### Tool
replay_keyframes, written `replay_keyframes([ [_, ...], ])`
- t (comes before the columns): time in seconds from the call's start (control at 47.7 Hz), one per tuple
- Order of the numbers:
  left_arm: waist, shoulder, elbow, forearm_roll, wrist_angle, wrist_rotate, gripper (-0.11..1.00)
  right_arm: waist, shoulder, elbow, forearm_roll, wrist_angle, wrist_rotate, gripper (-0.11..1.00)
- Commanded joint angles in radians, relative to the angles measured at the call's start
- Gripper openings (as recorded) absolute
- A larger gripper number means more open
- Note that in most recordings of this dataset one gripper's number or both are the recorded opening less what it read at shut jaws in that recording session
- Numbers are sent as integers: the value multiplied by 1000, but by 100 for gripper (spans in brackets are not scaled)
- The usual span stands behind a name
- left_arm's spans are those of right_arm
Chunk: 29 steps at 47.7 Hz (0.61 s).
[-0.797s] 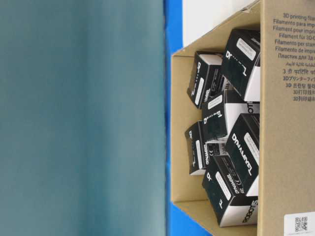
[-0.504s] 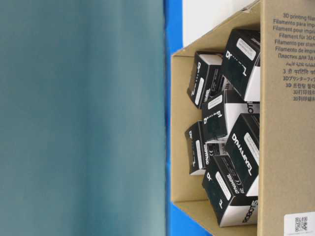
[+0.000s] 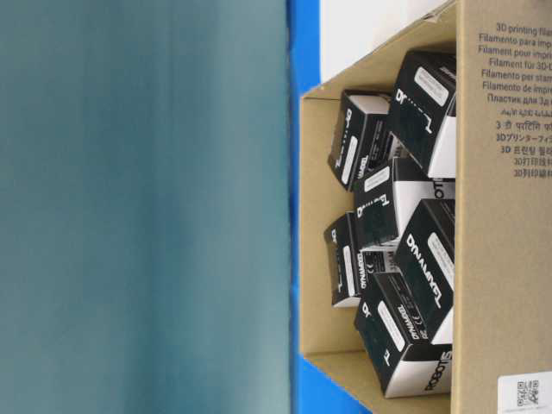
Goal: Pick a box that is randomly placed inside the cardboard box.
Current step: 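Move the right gripper over the cardboard box toward a black box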
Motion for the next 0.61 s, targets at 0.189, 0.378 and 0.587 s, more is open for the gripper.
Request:
replay_keyframes([
  [0.189, -3, -2, -29, 3, -3, -2, -6, 15, 222, -213, 2, 149, -210, -2],
  [0.378, -8, -6, -31, 2, -3, -3, -6, 28, 379, -376, 2, 262, -416, -2],
  [0.587, -15, -9, -31, 2, -3, -3, -6, 31, 526, -486, 3, 347, -522, -1],
])
